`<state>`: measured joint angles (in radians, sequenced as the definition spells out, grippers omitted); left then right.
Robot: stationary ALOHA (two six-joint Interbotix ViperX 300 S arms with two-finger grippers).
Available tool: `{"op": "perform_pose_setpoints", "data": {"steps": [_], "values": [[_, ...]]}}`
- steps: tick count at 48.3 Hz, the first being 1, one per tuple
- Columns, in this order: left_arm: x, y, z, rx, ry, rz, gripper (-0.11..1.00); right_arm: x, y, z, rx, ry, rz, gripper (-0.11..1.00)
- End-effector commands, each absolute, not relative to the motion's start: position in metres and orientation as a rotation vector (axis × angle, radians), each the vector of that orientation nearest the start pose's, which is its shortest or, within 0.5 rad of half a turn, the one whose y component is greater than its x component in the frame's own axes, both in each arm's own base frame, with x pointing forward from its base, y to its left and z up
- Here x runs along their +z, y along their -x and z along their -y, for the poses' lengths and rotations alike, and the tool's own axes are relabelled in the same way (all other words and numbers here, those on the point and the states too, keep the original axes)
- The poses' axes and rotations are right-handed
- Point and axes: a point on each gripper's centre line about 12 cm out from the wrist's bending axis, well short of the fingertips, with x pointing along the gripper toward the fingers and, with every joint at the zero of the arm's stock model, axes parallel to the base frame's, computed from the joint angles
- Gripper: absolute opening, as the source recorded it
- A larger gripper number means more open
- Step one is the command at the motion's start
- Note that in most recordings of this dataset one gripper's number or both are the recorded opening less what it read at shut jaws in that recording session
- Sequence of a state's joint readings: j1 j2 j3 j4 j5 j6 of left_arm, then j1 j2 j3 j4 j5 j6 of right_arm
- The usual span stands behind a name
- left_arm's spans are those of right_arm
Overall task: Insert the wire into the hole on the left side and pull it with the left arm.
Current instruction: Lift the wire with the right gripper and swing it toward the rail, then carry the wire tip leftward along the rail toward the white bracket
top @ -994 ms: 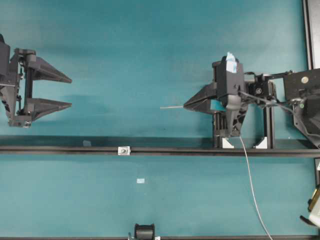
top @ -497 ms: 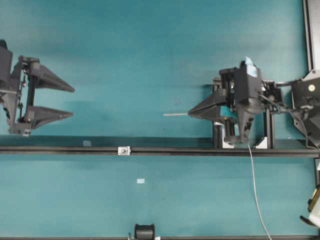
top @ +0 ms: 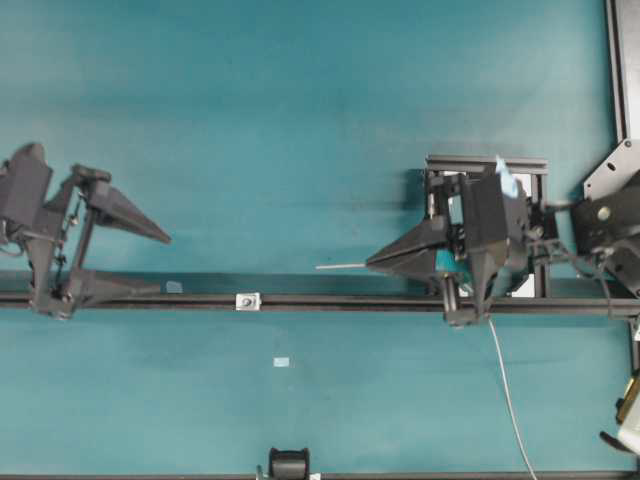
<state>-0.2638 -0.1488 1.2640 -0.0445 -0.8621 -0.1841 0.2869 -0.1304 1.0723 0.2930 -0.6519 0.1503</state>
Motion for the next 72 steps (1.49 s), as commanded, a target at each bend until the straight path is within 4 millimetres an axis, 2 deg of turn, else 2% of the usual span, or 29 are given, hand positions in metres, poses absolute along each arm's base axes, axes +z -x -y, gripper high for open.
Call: {"op": "perform_pose_setpoints", "data": {"steps": [1, 9, 22, 35, 72], "values": [[0.129, -0.263, 0.073, -0.223, 0.171, -0.264, 0.91, 0.156, -0.306, -0.076, 0.033, -0.303, -0.268, 0.01], [0.111, -0.279, 0.080, -0.230, 0.144, -0.277, 0.91, 0.140, -0.308, -0.091, -0.037, -0.250, -0.251, 0.01], [0.098, -0.295, 0.084, -0.232, 0.084, -0.243, 0.91, 0.114, -0.318, -0.115, -0.113, -0.243, -0.244, 0.01], [0.096, -0.299, 0.088, -0.241, 0.083, -0.242, 0.91, 0.108, -0.320, -0.131, -0.101, -0.225, -0.203, 0.01], [0.097, -0.303, 0.095, -0.259, 0.085, -0.234, 0.91, 0.089, -0.324, -0.133, -0.130, -0.192, -0.198, 0.01]]}}
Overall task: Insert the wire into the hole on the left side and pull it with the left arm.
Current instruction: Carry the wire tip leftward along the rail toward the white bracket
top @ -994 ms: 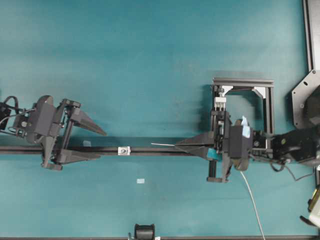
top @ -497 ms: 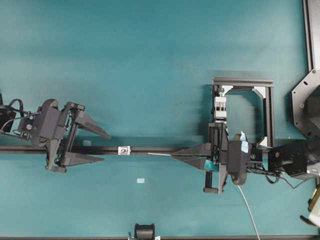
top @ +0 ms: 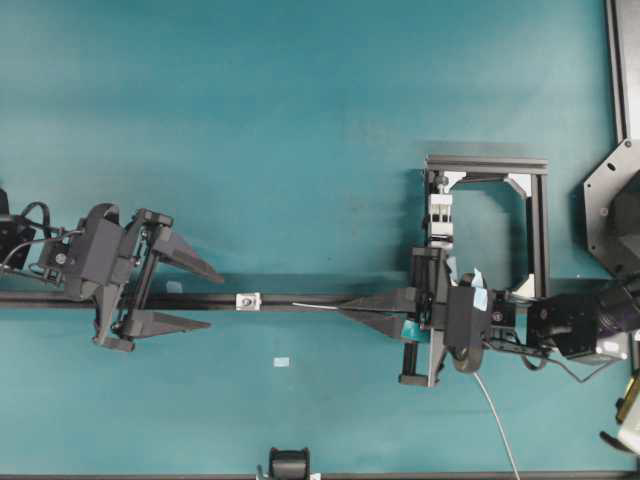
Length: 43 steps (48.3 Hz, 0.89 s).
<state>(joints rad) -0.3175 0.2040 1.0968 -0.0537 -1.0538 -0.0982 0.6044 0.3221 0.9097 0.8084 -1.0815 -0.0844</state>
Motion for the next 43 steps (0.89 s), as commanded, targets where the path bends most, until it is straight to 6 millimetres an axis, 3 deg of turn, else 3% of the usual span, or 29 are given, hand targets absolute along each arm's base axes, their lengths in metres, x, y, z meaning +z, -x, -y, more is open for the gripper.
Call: {"op": "perform_pose_setpoints", "data": {"steps": [1, 43], "values": [[0.097, -0.303, 0.095, -0.259, 0.085, -0.234, 0.91, 0.089, -0.324, -0.133, -0.131, -0.191, -0.197, 0.01], [0.098, -0.304, 0.096, -0.259, 0.081, -0.229, 0.91, 0.076, -0.337, -0.123, -0.179, -0.182, -0.202, 0.01]]}}
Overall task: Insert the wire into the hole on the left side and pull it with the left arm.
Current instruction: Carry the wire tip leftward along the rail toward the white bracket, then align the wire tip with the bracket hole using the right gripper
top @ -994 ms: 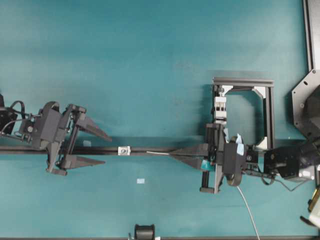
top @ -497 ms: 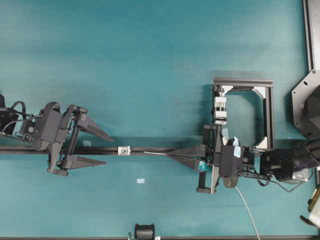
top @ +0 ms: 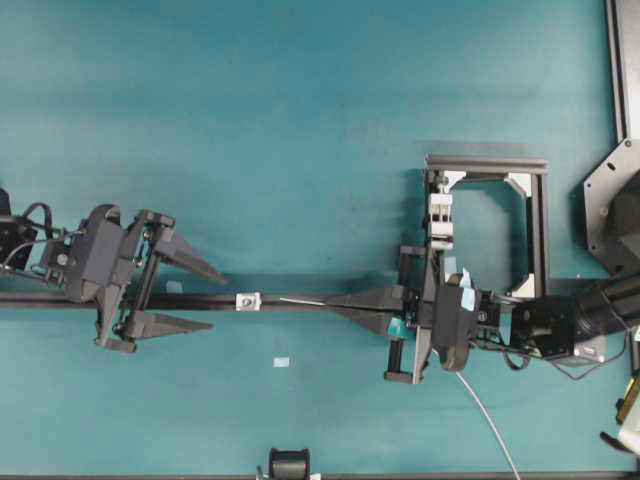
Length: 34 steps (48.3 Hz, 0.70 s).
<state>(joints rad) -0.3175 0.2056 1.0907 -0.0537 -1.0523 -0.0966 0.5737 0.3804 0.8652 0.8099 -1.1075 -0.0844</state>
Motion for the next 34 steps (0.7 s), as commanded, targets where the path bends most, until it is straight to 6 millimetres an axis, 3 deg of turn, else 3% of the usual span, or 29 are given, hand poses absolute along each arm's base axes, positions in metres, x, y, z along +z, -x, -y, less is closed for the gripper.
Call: {"op": "perform_pose_setpoints", "data": {"steps": [1, 34], "values": [[0.0978, -0.3048, 0.0957, -0.259, 0.083, -0.227, 0.91, 0.0763, -0.3368, -0.1230, -0.179, -0.182, -0.202, 0.01], [0.0977, -0.3047, 0.0959, -0.261, 0.082, -0.229, 0.91, 0.0739, -0.3401, -0.1239, -0.176, -0.175, -0.206, 0.01]]}}
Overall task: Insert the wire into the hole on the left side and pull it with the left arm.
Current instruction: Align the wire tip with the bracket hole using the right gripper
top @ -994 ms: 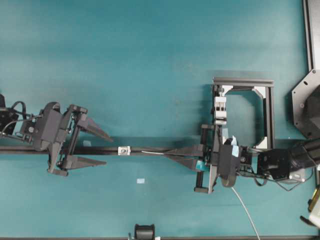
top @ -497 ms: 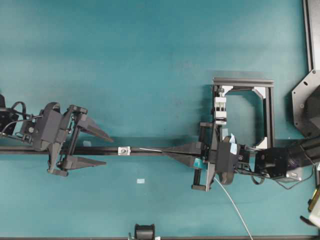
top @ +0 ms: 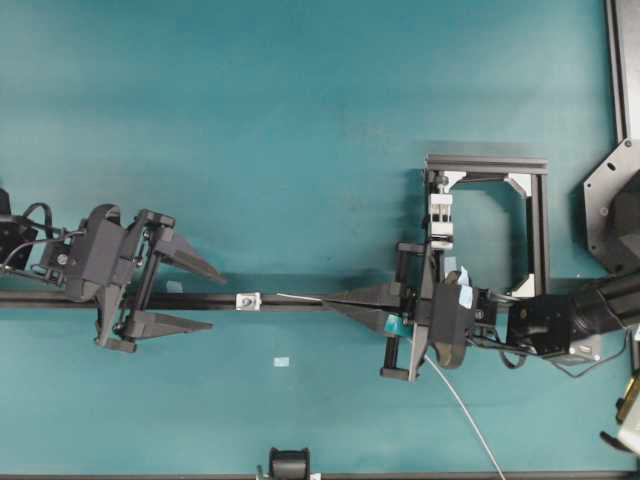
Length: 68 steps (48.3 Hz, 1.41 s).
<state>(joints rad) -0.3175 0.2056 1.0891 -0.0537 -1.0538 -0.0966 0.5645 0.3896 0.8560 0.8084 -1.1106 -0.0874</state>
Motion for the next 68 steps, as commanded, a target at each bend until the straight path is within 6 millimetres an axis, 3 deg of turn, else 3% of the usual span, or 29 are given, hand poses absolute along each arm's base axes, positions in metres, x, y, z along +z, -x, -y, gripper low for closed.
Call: {"op": "perform_pose_setpoints", "data": {"steps": [1, 35, 68], "values": [[0.098, -0.304, 0.096, -0.259, 0.083, -0.229, 0.91, 0.073, -0.340, -0.124, -0.177, -0.173, -0.209, 0.01], [0.100, -0.307, 0.097, -0.262, 0.084, -0.217, 0.91, 0.069, -0.336, -0.118, -0.157, -0.144, -0.224, 0.01], [0.100, -0.307, 0.096, -0.260, 0.084, -0.220, 0.91, 0.068, -0.347, -0.117, -0.139, -0.153, -0.252, 0.01]]}}
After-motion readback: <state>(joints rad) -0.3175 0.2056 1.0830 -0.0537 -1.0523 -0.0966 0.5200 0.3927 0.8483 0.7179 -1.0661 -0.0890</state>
